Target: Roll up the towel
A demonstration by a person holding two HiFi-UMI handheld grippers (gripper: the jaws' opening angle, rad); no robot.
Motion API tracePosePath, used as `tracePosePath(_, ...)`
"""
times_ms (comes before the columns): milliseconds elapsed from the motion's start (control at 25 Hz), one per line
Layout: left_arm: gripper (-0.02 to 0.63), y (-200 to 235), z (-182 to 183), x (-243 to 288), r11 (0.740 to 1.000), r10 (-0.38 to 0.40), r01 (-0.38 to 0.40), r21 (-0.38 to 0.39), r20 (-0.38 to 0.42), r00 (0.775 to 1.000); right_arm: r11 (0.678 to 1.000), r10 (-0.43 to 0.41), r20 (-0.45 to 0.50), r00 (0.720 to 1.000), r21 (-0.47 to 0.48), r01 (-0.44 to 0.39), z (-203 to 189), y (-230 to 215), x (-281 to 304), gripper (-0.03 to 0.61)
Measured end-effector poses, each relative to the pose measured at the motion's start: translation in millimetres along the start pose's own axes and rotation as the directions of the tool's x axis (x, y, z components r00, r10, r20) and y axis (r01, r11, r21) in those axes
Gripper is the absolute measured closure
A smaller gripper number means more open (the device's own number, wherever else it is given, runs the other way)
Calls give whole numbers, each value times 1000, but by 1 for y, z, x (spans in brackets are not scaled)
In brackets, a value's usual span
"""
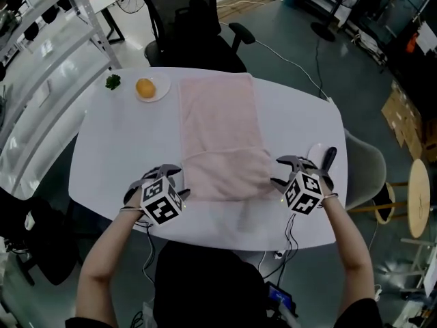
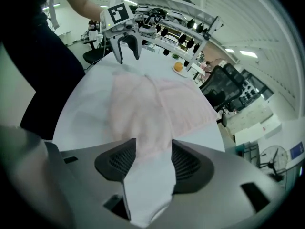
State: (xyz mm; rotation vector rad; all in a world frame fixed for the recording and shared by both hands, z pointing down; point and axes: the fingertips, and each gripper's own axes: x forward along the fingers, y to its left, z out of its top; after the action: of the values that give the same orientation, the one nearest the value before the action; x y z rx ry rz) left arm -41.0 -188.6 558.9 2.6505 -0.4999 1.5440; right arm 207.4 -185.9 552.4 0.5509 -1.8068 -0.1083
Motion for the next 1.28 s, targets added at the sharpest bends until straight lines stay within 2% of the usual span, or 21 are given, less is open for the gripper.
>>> tracePosePath(120,331,-35,-5,8,997,-14,16,70,-28,1000,998,19,3,1000,-53,-19,-2,32,-2,331)
tracePosePath(240,332,-59,-11,19,996,-24,27,86,-43,999,996,57,4,998,-73,-57,-6,61,1,331)
tracePosePath(440,339,-72,-17,36,995,-13,19,101,-61,998,986,84,-54,995,-140,-90,-23,84,17,333)
tracePosePath(520,363,-68,-21,41,994,6,2,112,-68,998,982,72,-87,994,-168,-86,-31,84,25,343)
tracePosePath(760,463,-53,-33,52,988,66,-52,145,-95,993,971,4,-152,988,-236,-40,-49,80,41,422)
tracePosePath(880,508,-50,-32,51,983,95,-80,164,-87,992,955,-66,-148,987,-296,19,-45,72,39,502)
tracePosePath(960,552,-47,-31,47,979,116,-99,179,-83,990,955,-89,-136,987,-293,46,-42,68,35,536)
tracePosePath(1280,572,-38,-28,9,954,200,-178,243,-72,977,956,-167,-63,984,-255,146,-22,60,1,548)
